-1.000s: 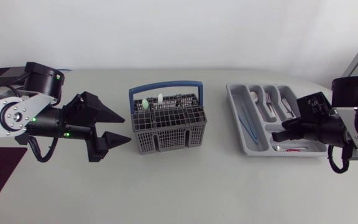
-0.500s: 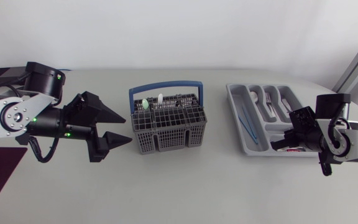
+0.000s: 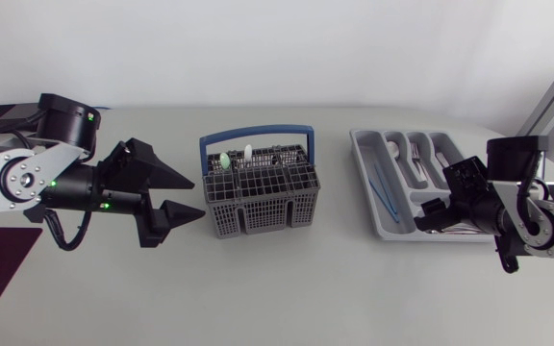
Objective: Unload the cutlery basket into the drawer organizer.
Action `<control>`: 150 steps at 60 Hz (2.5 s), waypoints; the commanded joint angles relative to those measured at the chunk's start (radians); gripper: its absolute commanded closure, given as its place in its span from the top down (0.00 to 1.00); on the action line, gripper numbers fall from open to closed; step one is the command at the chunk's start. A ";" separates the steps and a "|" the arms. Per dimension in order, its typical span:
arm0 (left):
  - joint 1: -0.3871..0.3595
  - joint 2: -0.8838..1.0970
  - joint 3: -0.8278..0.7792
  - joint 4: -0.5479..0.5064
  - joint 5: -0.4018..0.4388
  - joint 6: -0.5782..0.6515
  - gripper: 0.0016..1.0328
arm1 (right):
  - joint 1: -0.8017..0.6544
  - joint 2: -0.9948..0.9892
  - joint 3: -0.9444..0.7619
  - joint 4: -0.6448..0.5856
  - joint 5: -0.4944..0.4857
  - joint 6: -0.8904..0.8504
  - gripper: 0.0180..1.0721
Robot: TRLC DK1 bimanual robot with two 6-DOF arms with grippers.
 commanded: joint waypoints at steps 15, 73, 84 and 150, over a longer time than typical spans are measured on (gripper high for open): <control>-0.023 0.088 0.077 0.091 0.003 -0.154 0.91 | 0.364 -0.061 0.090 -0.077 -0.040 0.207 0.38; -0.046 0.212 0.128 0.177 -0.069 -0.294 0.25 | 0.551 0.315 0.363 0.038 -0.189 0.337 0.05; -0.036 0.080 0.103 0.116 -0.066 -0.308 0.25 | 0.510 0.173 0.357 -0.029 -0.208 0.336 0.05; -0.075 0.272 -0.013 0.200 -0.131 -0.091 0.25 | 0.255 0.598 0.855 -0.278 -0.818 0.560 0.05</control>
